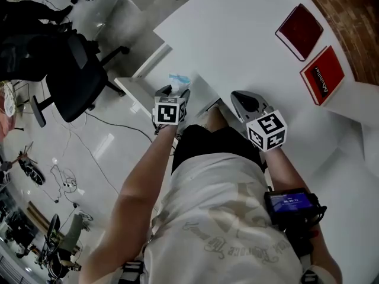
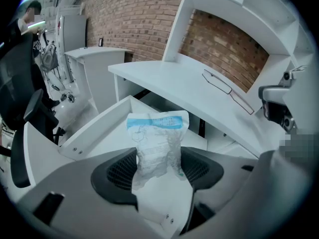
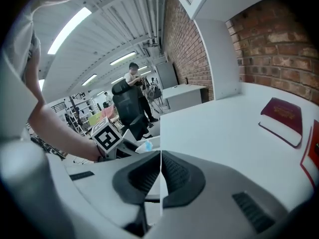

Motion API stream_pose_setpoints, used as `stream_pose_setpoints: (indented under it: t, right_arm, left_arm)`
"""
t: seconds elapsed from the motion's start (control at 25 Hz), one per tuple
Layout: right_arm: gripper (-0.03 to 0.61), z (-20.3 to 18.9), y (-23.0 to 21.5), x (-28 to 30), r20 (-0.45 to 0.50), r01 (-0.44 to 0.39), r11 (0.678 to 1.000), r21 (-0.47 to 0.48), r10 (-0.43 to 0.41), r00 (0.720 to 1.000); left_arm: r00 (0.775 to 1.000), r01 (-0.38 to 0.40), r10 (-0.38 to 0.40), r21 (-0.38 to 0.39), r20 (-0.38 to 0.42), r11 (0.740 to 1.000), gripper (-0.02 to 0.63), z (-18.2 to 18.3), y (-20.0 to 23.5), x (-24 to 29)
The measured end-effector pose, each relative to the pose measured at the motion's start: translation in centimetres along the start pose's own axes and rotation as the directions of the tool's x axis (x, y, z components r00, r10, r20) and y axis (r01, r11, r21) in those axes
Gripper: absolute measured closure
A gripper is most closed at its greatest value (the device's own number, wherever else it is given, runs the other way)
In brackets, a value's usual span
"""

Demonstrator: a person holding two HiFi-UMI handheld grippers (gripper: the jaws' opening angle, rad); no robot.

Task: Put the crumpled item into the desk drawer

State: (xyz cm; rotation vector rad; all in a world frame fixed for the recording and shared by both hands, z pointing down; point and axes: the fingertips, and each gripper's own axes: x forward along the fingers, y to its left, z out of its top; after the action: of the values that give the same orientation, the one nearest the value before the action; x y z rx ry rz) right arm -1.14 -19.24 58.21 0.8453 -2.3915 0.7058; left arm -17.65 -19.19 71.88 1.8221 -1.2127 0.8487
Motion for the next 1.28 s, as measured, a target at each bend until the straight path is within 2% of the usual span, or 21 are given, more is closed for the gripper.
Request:
stream_pose_setpoints:
  t: [0.12,0.44,0.8,1.12,1.28]
  right_arm:
    - [0.555,0.4,0.5,1.1,-0.006,-0.025,1.000,-0.010,0.024,1.000]
    - [0.555,1.1,1.2,3.9,-0.026,-0.085,0.995,-0.044,0.084,0.996]
    - [0.555,0.7,1.4,4.4,-0.050,-0.090,0.994,-0.065,0.087,0.995]
    - [0.555,0.1,0.5,4.6,-0.067,-0.081,0.995,-0.049,0.078,0.995]
    - [0.555,0.2,0.2,4.4,-0.069,-0.072,0.996,-0.047,0.069,0.995]
  left_arm:
    - [1.000,-0.001,0.001,0.011,0.010,1.000,0.321,0.0,0.2,1.3]
    - [0.999,-0.022,0.021,-0.041,-0.025,0.999,0.321,-1.6,1.9,5.3]
    - [0.992,-0.034,0.032,-0.022,-0.119,0.999,0.321,-3.6,2.4,8.9]
    - [0.979,-0.030,0.037,0.041,-0.200,0.999,0.321,-5.4,2.8,11.2]
    - [0.979,-0.020,0.029,0.045,-0.202,0.999,0.321,-5.4,3.3,12.1]
